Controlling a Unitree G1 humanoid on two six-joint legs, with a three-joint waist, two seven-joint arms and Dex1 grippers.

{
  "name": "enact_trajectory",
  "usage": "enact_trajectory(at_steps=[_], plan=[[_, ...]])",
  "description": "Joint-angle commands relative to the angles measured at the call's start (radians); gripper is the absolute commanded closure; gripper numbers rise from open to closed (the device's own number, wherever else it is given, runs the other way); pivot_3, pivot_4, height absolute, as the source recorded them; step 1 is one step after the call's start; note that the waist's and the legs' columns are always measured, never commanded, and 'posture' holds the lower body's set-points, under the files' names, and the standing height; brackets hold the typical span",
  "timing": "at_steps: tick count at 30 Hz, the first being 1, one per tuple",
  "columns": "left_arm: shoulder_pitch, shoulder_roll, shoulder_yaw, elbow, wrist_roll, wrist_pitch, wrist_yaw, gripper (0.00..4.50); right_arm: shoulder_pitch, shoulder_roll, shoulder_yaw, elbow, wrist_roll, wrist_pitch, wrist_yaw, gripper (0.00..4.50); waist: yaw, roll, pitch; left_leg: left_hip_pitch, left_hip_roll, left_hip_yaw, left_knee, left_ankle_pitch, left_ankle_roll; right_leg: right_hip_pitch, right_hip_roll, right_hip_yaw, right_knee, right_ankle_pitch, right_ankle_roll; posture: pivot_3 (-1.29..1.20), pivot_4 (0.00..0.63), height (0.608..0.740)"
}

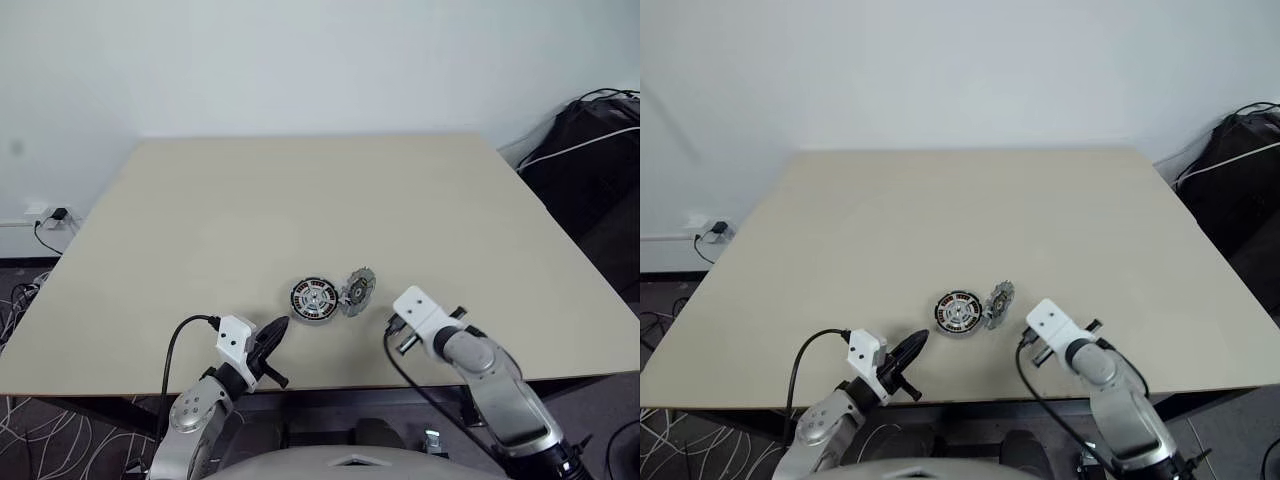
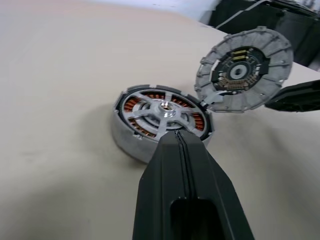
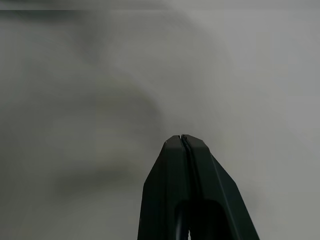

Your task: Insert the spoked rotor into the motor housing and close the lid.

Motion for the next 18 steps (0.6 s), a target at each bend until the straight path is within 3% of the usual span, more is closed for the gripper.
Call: enact_trajectory(at_steps=[1,6,18], plan=[[-0.021,0.009,-0.003,-0.006,0.007,-0.018,-0.015,4.5,-0.007,0.074,-0.041,-0.07,0.06,-0.094,-0.039,4.46,-0.005,0.0,0.0,0.0,0.0,0.0,0.0,0.0,0.0,0.0,-0.001,0.0,0.0,0.0,0.0,0.0,0.0,0.74],[-0.034,0.019,0.002,0.011,0.019,-0.032,-0.021,4.5,0.007,0.181,-0.065,-0.048,0.115,-0.198,-0.093,4.46,-0.005,-0.001,0.0,0.0,-0.001,0.0,0.001,0.0,0.0,0.0,-0.003,-0.001,0.0,0.0,0.0,0.0,0.0,0.74],[-0.019,0.026,0.021,0.042,0.03,-0.074,-0.021,4.5,-0.082,0.228,-0.03,0.092,0.171,-0.248,-0.073,4.46,-0.007,0.0,0.0,0.0,-0.001,0.0,0.0,0.0,0.0,0.0,0.0,0.0,0.0,0.001,0.0,0.0,0.0,0.74]])
